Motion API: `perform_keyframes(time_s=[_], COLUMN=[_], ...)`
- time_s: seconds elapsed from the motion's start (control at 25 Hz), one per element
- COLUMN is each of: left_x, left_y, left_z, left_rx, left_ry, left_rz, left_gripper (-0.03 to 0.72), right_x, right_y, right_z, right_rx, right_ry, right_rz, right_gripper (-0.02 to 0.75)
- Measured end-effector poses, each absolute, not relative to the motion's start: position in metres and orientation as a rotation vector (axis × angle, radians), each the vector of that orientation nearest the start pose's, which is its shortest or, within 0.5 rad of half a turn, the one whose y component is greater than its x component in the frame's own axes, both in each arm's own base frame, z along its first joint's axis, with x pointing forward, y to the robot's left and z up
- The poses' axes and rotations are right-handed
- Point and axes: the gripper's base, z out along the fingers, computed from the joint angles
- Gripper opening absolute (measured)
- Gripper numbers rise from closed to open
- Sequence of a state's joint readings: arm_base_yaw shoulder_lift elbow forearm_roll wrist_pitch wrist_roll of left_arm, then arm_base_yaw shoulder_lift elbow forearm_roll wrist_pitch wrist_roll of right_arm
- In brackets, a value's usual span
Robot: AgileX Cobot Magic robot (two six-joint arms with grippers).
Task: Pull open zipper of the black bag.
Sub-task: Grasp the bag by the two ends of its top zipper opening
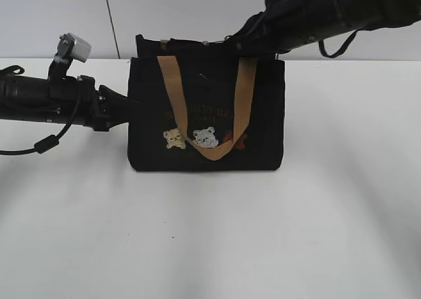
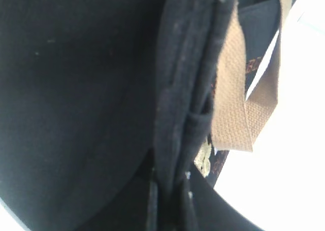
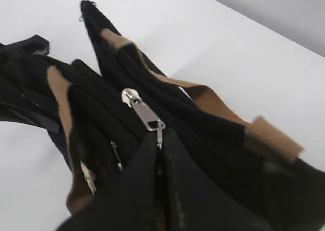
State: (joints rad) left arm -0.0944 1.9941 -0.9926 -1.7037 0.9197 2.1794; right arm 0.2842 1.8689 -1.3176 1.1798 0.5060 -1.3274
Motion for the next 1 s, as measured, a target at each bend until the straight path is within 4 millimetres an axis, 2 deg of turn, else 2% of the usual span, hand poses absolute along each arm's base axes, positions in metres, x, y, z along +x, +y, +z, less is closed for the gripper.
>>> perform_keyframes(time_s=[0.36,0.48,0.88,0.96,1.0], left_x=[0.355,0.355,0.355,0.356,0.356], left_y=[-0.106,-0.106,-0.105,-0.104,-0.104], left_z=[0.142,0.141,0.141,0.140,0.140], left_rx=[0.925,0.926,0.895,0.854,0.836], left_ry=[1.898,1.899,1.926,1.961,1.974], left_rz=[-0.861,-0.859,-0.869,-0.881,-0.886], left_gripper=[0.027,0.027,0.029,0.055,0.095], right_x=[0.395,0.396,0.395,0.394,0.393], right_y=[0.097,0.084,0.082,0.083,0.083], right_z=[0.245,0.246,0.248,0.250,0.252], right_rx=[-0.687,-0.664,-0.672,-0.677,-0.680], right_ry=[2.181,2.193,2.193,2.191,2.187], right_rz=[0.538,0.532,0.536,0.541,0.539], right_gripper=[-0.015,-0.015,-0.005,0.071,0.127])
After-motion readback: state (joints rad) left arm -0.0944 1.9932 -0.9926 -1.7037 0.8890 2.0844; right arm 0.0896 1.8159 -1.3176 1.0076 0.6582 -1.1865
